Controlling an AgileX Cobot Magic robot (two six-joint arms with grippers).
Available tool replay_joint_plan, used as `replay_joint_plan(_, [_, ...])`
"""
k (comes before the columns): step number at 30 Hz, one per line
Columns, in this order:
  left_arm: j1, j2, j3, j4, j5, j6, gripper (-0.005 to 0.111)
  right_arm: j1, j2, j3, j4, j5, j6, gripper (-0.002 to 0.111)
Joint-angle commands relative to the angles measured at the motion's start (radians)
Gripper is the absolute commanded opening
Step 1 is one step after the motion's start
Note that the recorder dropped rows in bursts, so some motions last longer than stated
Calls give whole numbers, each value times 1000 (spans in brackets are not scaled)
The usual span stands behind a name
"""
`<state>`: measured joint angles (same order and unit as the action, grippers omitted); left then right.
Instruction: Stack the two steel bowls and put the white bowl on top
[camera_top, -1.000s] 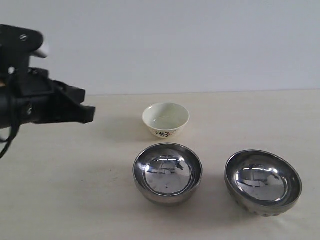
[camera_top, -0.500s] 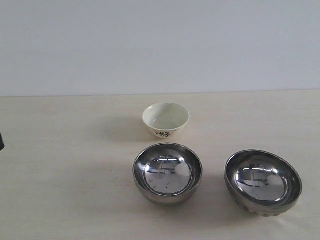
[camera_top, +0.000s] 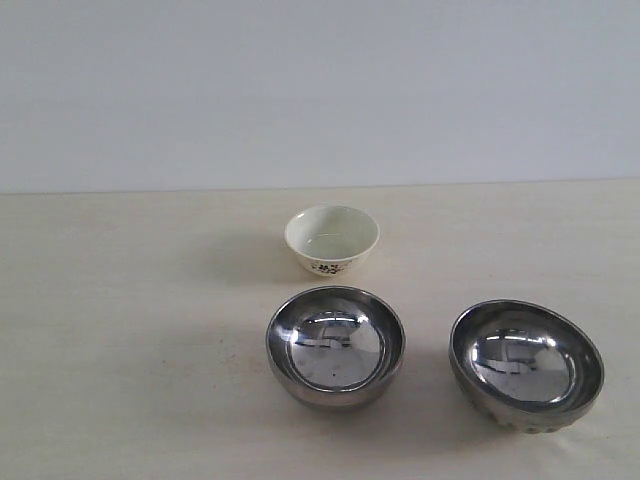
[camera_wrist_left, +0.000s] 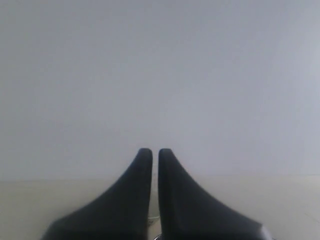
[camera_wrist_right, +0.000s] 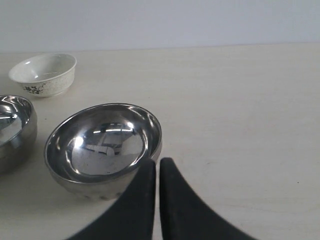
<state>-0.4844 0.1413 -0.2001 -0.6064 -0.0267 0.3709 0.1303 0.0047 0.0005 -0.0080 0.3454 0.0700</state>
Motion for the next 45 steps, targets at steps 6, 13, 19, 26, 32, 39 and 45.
replay_joint_plan(6, [-5,-47,19,-3,-17,-10,4,-4,-5,0,-1,-3,-2,0])
replay_joint_plan(13, [72,-65,87,169,-32,-28,4,-4,-5,0,-1,-3,-2,0])
replay_joint_plan(19, [338,-136,161,182,-32,-28,4,-4,-5,0,-1,-3,-2,0])
replay_joint_plan(26, [530,-141,183,536,49,-326,4,-4,-5,0,-1,-3,-2,0])
replay_joint_plan(32, [532,-141,200,813,62,-607,4,-4,-5,0,-1,-3,-2,0])
replay_joint_plan(39, [532,-141,200,631,137,-353,4,-4,-5,0,-1,-3,-2,0])
replay_joint_plan(45, [532,-141,200,585,171,-311,4,-4,-5,0,-1,-3,-2,0])
